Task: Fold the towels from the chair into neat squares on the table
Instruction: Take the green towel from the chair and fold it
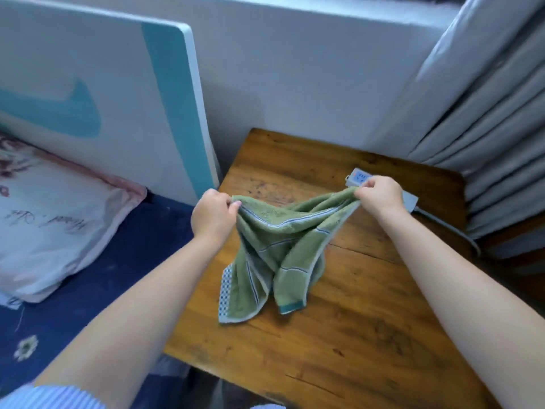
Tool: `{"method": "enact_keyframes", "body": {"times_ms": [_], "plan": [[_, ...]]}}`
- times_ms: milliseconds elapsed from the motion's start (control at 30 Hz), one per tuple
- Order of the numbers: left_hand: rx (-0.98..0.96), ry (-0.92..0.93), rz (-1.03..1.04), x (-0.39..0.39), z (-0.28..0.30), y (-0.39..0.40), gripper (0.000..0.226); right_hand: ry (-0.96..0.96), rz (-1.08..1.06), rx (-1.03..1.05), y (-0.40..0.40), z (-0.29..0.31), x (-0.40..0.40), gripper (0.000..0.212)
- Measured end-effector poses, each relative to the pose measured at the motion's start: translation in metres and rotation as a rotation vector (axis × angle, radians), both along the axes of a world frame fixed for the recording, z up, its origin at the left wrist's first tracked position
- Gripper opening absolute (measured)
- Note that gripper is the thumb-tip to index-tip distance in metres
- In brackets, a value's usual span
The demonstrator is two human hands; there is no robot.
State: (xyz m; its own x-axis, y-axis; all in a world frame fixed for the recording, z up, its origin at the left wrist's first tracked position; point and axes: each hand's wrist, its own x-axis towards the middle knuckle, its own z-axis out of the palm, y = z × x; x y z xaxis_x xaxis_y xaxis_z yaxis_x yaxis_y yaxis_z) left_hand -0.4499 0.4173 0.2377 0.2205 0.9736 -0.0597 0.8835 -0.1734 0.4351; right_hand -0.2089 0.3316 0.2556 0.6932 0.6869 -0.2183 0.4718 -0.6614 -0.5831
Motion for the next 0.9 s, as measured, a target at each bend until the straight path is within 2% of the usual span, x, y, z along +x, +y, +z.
{"method": "enact_keyframes", "body": {"times_ms": [133,200,267,400,500,633,767,900], "plan": [[0.096,-0.211,-0.032,0.011,0.049,0.012,0.031,-0.1,-0.091,0.144,-0.011,0.058,-0.002,0.018],[0.174,-0.284,-0.086,0.008,0.072,0.019,0.029,-0.114,-0.135,0.198,-0.031,0.082,0.004,0.011],[0.241,-0.306,-0.168,0.0,0.09,0.024,0.029,-0.116,-0.187,0.225,-0.054,0.099,0.007,0.007],[0.302,-0.305,-0.338,-0.02,0.096,0.017,0.027,0.008,-0.176,0.227,-0.108,0.098,-0.008,0.023],[0.146,-0.111,-0.472,-0.042,0.061,-0.005,0.027,0.086,-0.141,0.095,-0.152,0.05,-0.037,0.032],[-0.132,0.214,-0.556,-0.073,-0.006,-0.041,0.03,0.162,-0.077,-0.228,-0.197,-0.035,-0.098,0.024],[-0.47,0.196,-0.34,-0.096,-0.064,-0.073,0.034,0.247,-0.058,-0.382,-0.227,-0.106,-0.149,0.033],[-0.604,0.217,-0.178,-0.112,-0.094,-0.095,0.036,0.289,-0.127,-0.451,-0.243,-0.142,-0.181,0.035]]}}
